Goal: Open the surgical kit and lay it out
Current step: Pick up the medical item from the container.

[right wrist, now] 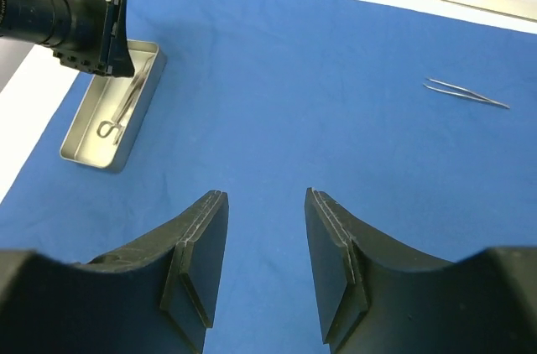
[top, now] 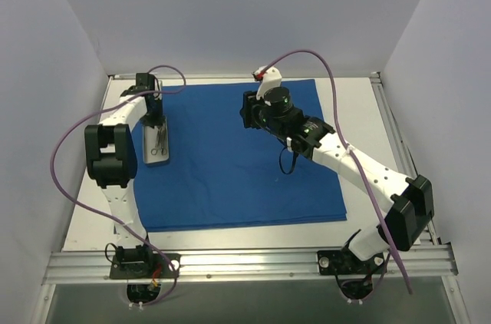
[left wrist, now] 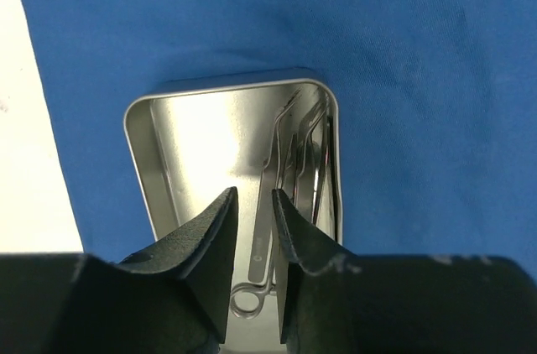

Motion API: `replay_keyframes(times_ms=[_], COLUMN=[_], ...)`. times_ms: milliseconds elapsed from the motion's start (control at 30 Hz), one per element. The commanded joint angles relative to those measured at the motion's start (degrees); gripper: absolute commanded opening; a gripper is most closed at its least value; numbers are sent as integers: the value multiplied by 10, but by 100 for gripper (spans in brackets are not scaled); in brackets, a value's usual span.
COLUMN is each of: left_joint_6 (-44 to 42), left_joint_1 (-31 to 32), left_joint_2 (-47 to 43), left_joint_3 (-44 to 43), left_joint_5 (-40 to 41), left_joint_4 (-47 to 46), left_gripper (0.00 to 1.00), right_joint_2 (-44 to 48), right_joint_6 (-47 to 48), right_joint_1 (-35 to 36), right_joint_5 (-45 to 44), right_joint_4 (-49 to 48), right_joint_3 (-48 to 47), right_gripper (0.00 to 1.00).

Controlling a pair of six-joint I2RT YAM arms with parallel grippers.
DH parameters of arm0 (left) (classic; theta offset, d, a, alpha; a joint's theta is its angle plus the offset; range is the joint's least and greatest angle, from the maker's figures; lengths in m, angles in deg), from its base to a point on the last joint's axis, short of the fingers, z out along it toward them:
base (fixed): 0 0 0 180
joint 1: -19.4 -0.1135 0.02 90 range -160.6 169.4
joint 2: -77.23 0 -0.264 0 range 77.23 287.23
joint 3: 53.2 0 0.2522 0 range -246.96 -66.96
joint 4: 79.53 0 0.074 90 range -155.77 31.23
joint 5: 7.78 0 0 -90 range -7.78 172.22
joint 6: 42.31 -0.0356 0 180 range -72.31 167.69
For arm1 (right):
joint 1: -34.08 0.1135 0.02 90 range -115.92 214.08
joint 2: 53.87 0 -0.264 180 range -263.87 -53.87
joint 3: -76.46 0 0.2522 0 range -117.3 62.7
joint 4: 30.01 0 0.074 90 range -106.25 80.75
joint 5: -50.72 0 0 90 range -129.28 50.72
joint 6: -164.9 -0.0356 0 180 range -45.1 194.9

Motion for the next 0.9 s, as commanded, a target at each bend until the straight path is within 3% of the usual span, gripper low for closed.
replay_keyframes(times_ms=[0,567,667,867], left_joint_6=[-23,-20,-16,-4], left_joint_1=[-1,0,-1,-23], left_joint_2=[7,82,91,74], left_joint_3=[-41,-96,-106,-101], left_joint_5=[-12,-12,-4,-13], left_joint_4=[-7,16,28,30], left_gripper=[32,39,33,11], right_joint_2=[11,26,24,17], right_joint_6=[15,26,25,25], right_joint_1=[0,0,-1,0], right_joint_5=[-8,9,10,9], right_joint_4=[-12,-37,-34,-32], right_joint_3=[15,38,36,32], right_gripper=[42,42,42,42])
